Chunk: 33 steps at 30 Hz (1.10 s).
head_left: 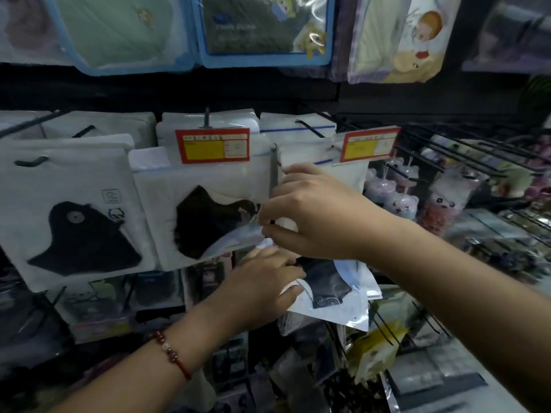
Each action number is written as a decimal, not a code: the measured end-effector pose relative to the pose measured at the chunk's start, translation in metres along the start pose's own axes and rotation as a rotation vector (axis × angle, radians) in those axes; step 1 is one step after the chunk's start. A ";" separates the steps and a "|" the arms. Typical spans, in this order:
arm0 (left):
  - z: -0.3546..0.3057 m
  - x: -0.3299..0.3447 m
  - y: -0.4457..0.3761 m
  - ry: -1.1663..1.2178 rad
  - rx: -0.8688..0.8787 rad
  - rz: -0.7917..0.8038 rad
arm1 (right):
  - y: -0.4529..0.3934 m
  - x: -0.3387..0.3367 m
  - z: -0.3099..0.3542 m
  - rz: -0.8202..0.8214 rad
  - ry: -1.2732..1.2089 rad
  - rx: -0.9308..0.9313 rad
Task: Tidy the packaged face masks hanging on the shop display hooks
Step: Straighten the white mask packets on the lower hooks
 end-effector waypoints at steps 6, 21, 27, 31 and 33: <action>-0.020 0.061 -0.022 -0.142 0.054 0.226 | 0.042 0.022 -0.028 0.081 -0.045 0.085; -0.014 0.069 -0.026 -0.084 -0.024 0.078 | 0.108 0.071 -0.087 0.041 -0.278 0.260; -0.018 0.064 -0.016 -0.048 0.017 0.002 | 0.132 0.082 -0.104 0.006 -0.436 0.441; -0.014 0.059 -0.005 0.024 -0.024 -0.043 | 0.148 0.093 -0.105 0.041 -0.524 0.557; -0.008 0.059 0.000 0.083 -0.087 -0.066 | 0.156 0.100 -0.105 0.078 -0.543 0.619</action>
Point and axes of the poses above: each hand's wrist, its own y-axis away from the middle knuckle, its own x-axis out of the palm, z = x × y, the point moved 7 cm from there along -y, towards the middle knuckle, and after that the axes turned 3 degrees about -x, right-handed, at the moved point
